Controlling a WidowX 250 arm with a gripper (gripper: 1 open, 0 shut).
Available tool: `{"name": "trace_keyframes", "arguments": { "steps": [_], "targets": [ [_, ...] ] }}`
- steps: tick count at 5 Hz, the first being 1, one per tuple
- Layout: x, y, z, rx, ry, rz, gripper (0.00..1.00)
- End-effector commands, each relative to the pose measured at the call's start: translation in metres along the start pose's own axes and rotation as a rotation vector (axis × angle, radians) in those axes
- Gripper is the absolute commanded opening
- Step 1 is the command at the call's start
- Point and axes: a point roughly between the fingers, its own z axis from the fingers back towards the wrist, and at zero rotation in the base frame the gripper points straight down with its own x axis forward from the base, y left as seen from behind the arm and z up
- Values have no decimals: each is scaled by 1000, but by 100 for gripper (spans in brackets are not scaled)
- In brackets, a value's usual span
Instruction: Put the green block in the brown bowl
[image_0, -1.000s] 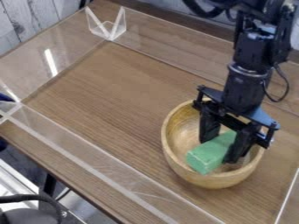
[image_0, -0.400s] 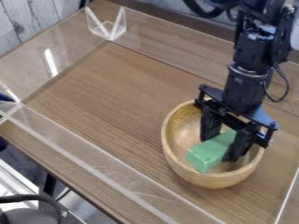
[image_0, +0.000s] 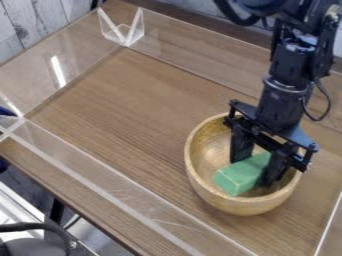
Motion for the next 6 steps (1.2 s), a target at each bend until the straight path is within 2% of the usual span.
{"name": "trace_keyframes", "arguments": {
  "steps": [1, 2, 4, 5, 6],
  "targets": [
    [13, -1, 18, 24, -52, -30, 0],
    [18, 1, 19, 44, -46, -49, 0],
    [13, -4, 21, 36, -68, -30, 0],
    [11, -5, 23, 45, -89, -13, 100],
    [5, -2, 42, 12, -130, 14, 100]
  ]
}}
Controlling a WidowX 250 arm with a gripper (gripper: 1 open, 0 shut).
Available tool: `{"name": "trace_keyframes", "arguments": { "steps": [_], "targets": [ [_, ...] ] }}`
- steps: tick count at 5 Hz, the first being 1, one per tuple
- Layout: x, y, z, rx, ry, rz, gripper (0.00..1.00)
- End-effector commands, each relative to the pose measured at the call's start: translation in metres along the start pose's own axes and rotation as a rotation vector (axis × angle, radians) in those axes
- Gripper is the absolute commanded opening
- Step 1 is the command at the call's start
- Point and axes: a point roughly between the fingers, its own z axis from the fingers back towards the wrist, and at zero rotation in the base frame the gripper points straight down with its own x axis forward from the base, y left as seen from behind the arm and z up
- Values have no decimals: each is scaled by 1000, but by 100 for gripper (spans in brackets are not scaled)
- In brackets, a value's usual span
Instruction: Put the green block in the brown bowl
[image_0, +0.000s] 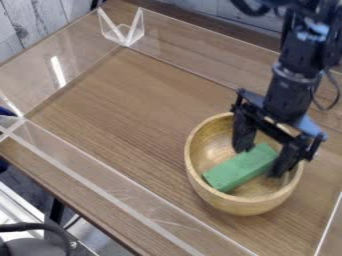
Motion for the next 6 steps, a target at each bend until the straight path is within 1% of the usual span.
{"name": "trace_keyframes", "arguments": {
  "steps": [1, 2, 3, 4, 5, 6],
  "targets": [
    [-5, 5, 56, -32, -153, 43, 100],
    [-1, 25, 96, -61, -225, 61, 100],
    [8, 58, 113, -80, -245, 80, 100],
    [11, 68, 118, -108, -248, 44, 100],
    [12, 64, 115, -137, -235, -26, 100],
    [-5, 54, 100, -122, -193, -5, 100]
  ]
}}
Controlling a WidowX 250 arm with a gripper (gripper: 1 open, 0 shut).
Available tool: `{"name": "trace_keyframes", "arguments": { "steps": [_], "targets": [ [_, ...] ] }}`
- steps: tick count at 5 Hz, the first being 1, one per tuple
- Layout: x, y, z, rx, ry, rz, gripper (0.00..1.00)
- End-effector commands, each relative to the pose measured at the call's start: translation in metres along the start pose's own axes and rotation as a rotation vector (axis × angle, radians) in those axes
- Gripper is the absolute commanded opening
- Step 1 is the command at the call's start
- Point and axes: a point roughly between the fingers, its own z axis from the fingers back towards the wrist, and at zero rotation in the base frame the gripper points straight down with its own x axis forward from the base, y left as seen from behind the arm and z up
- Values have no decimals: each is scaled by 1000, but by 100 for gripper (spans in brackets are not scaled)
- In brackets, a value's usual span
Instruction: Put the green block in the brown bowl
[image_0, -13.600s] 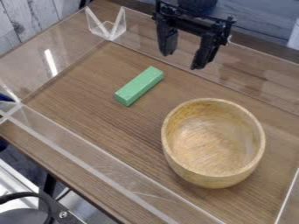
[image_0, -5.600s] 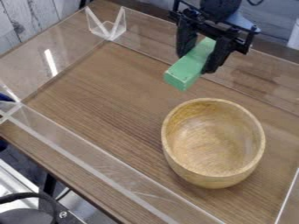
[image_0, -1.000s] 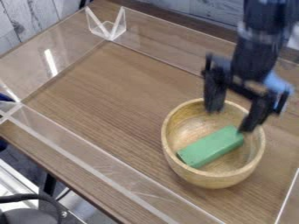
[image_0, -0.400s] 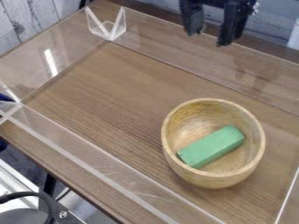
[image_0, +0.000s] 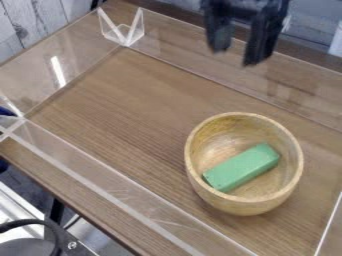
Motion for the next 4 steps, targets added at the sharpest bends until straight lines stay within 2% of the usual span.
{"name": "trace_keyframes", "arguments": {
  "steps": [1, 2, 4],
  "targets": [
    [-16, -3, 10, 41, -39, 27, 100],
    [-17, -13, 3, 62, -26, 53, 100],
    [-11, -21, -1, 85, -42, 51, 100]
  ]
}}
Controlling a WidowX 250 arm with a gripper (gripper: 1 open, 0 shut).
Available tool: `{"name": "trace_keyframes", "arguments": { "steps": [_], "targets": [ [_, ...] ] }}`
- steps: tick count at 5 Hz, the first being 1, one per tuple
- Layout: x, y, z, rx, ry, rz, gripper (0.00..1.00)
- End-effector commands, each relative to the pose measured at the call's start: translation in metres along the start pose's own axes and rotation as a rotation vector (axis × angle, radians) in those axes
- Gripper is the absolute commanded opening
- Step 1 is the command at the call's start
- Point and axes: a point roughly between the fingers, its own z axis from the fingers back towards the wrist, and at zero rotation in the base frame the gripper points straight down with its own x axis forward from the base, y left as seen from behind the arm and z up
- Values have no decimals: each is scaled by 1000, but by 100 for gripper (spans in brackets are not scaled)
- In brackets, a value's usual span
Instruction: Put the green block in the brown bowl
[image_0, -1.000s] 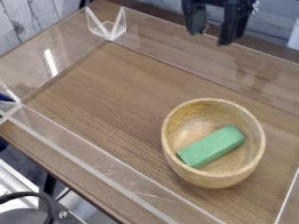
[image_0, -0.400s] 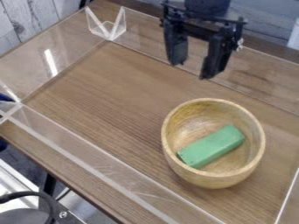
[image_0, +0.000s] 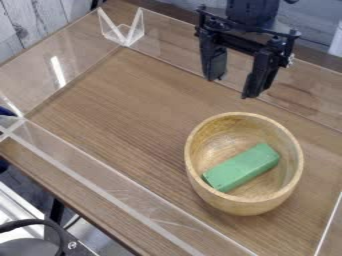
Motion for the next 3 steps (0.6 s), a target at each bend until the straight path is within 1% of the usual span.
{"name": "trace_keyframes", "arguments": {
  "steps": [1, 2, 3],
  "targets": [
    [3, 3, 13, -14, -69, 19, 100],
    [4, 6, 11, -32, -77, 44, 100],
    [2, 0, 16, -38, -56, 23, 100]
  ]
}}
